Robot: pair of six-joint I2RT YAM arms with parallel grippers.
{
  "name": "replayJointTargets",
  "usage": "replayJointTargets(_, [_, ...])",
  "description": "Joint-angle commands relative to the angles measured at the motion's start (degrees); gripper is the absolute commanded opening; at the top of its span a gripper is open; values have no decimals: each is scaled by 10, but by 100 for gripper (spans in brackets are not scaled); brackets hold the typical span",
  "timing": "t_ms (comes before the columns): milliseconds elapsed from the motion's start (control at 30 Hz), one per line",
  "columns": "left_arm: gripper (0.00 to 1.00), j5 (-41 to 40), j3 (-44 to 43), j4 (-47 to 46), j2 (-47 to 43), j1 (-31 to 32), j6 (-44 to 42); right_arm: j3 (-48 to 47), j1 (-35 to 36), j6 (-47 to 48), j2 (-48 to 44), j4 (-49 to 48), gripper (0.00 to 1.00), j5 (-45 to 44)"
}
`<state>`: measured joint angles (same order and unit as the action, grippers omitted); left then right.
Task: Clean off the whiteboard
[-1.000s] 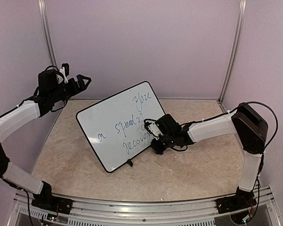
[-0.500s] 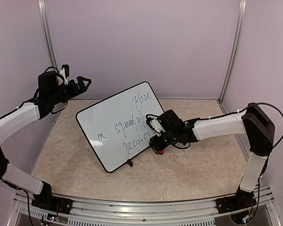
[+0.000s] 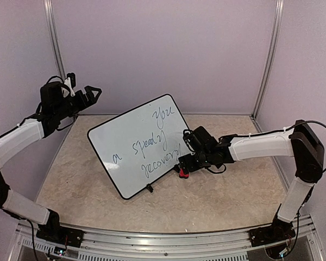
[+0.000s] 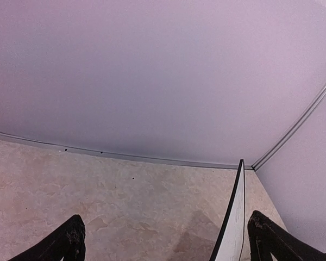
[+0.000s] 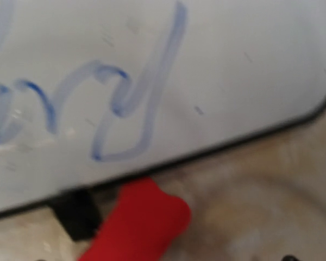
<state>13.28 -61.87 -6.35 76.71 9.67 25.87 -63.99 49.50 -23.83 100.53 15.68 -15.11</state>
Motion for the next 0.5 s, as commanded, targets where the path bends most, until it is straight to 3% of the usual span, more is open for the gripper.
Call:
replayJointTargets(0, [99, 11, 23, -31, -20, -5, 11, 15, 5, -46, 8, 28, 92, -31])
replayJointTargets(467, [99, 20, 32, -41, -10, -9, 14, 6, 18, -46, 66, 4, 96, 3])
